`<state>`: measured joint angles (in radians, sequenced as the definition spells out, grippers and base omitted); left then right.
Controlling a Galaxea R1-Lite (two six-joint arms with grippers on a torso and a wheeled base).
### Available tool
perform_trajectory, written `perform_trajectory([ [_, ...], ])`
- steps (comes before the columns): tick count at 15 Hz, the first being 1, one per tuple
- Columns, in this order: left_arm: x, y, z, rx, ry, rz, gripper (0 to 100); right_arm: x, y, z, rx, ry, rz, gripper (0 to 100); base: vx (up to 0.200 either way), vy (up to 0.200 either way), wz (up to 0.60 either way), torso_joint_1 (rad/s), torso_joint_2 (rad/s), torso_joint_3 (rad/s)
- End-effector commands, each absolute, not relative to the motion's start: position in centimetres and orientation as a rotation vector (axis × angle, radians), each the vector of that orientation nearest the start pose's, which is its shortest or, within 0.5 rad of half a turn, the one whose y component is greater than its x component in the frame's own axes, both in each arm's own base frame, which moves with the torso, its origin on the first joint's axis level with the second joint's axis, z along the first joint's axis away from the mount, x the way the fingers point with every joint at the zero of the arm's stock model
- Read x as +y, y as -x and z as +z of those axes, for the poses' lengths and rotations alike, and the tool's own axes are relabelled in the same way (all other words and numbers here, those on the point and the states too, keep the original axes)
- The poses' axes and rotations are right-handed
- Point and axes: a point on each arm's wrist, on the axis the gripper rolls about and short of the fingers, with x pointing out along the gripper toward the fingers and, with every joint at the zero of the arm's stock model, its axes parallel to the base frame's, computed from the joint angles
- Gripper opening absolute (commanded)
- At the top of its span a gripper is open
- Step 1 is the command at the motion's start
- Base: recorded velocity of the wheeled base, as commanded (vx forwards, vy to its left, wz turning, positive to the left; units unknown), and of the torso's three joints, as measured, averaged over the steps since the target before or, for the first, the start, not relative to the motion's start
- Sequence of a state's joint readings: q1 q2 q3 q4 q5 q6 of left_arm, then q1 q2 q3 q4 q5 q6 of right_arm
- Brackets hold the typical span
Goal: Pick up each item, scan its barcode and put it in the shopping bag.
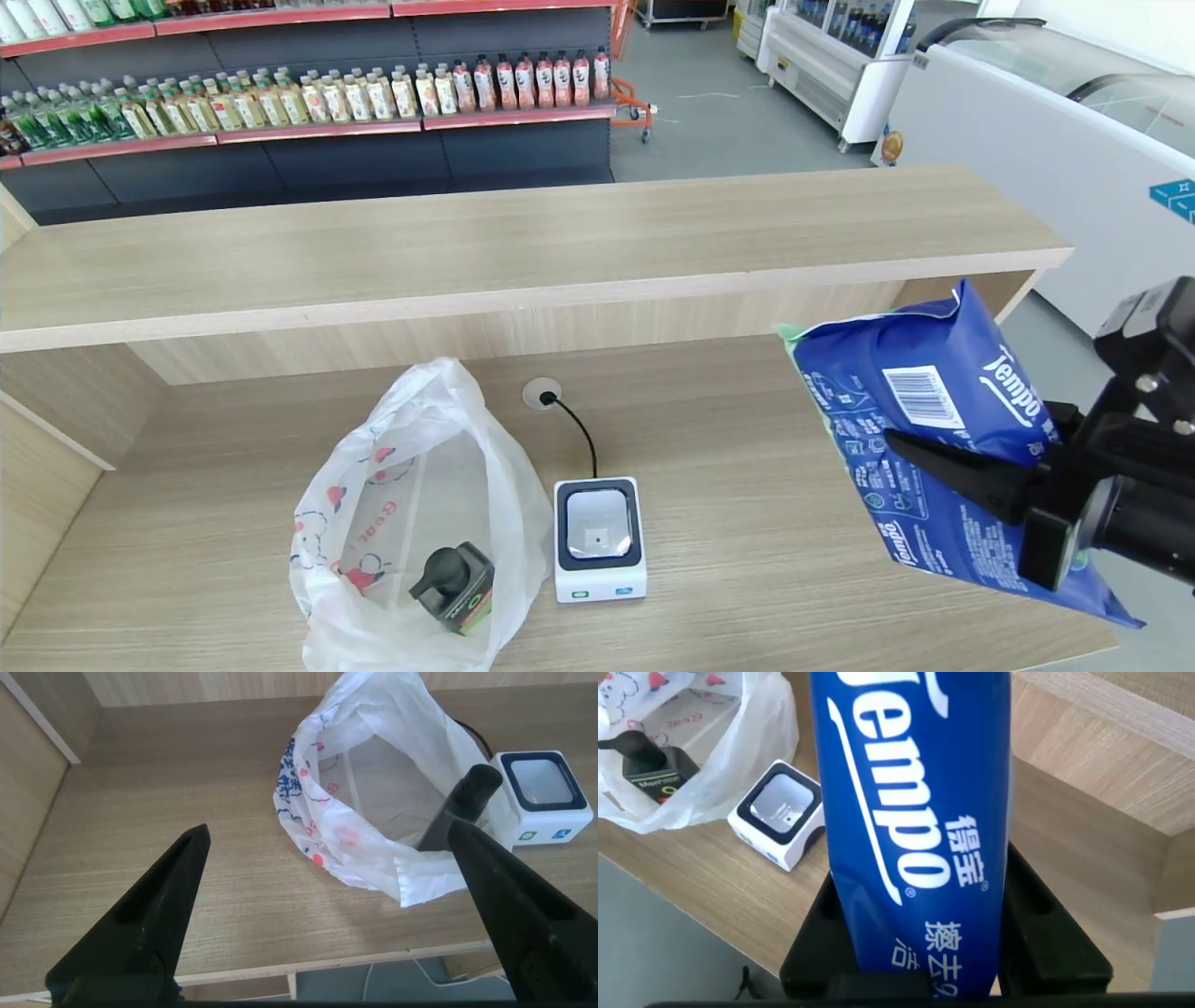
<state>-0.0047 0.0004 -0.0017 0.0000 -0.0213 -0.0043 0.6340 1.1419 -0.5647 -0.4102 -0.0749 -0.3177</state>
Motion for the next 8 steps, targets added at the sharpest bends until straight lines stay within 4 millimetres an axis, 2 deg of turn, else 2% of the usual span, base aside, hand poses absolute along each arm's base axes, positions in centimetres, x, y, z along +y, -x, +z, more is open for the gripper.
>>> perform_trajectory([
  [1, -0.04, 2.29, 7.59, -0.001, 0.005, -0.026, 100, 9.69, -13.43, 22.13, 0.079, 0.374, 0.583, 0, 0.000, 0.000, 0.60, 0.007, 0.00, 0.007],
  [8, -0.04, 2.29, 7.59, -0.001, 0.005, -0.026, 100, 9.81, -13.48, 22.13, 0.066, 0.414, 0.595, 0, 0.000, 0.000, 0.60, 0.005, 0.00, 0.005],
])
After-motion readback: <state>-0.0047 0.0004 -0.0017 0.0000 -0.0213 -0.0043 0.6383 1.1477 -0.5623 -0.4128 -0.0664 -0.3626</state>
